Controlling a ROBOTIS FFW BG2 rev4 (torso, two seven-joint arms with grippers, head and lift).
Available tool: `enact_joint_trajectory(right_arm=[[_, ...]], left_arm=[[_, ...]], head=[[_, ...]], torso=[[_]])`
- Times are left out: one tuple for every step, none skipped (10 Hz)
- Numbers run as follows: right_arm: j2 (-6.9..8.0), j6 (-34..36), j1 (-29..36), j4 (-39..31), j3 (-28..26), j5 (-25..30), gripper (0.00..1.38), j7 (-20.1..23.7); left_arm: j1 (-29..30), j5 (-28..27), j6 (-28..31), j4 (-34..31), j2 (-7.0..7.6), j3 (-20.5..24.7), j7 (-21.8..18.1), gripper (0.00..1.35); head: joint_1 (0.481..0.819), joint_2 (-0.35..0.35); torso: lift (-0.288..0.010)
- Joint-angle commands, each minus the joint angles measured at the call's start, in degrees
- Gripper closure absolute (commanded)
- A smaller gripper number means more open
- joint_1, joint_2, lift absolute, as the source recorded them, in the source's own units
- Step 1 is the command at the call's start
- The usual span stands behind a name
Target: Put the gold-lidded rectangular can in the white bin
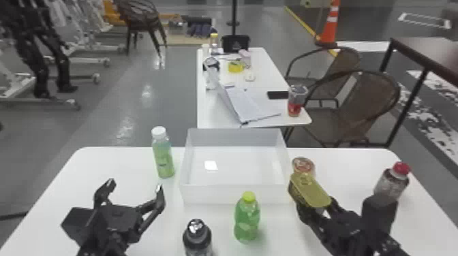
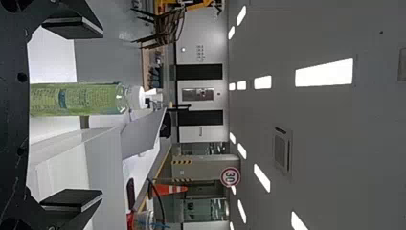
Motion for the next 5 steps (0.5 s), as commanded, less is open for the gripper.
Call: enact_joint_trajectory(right_arm=[[0.1, -0.1, -2.1, 0.8, 0.2, -0.2, 0.92, -0.1], [0.72, -2.1, -4.1, 3.1, 0.2, -0.5, 0.92, -0.3], [1.69, -4.4, -6.8, 6.3, 0.2, -0.6, 0.92, -0.3], [1.77, -6.1, -9.4, 9.7, 0.9, -1.7, 0.92, -0.6], [1.69, -7.0, -11.6, 12.3, 1.7, -2.1, 0.92, -0.8]], left_arm=[[-0.1, 0.2, 0.3, 0.0, -0.15, -0.5, 0.3, 0.13], [-0.3, 0.3, 0.5, 0.0, -0.15, -0.6, 0.4, 0.13], [-0.4, 0.3, 0.6, 0.1, -0.15, -0.8, 0.4, 0.12], [-0.5, 0.5, 0.6, 0.0, -0.15, -1.0, 0.5, 0.13], [-0.6, 0.7, 0.6, 0.1, -0.15, -1.1, 0.6, 0.12]], head=[[0.549, 0.0], [0.549, 0.0], [0.549, 0.0], [0.549, 0.0], [0.549, 0.0]], torso=[[-0.1], [-0.1], [-0.1], [-0.1], [-0.1]])
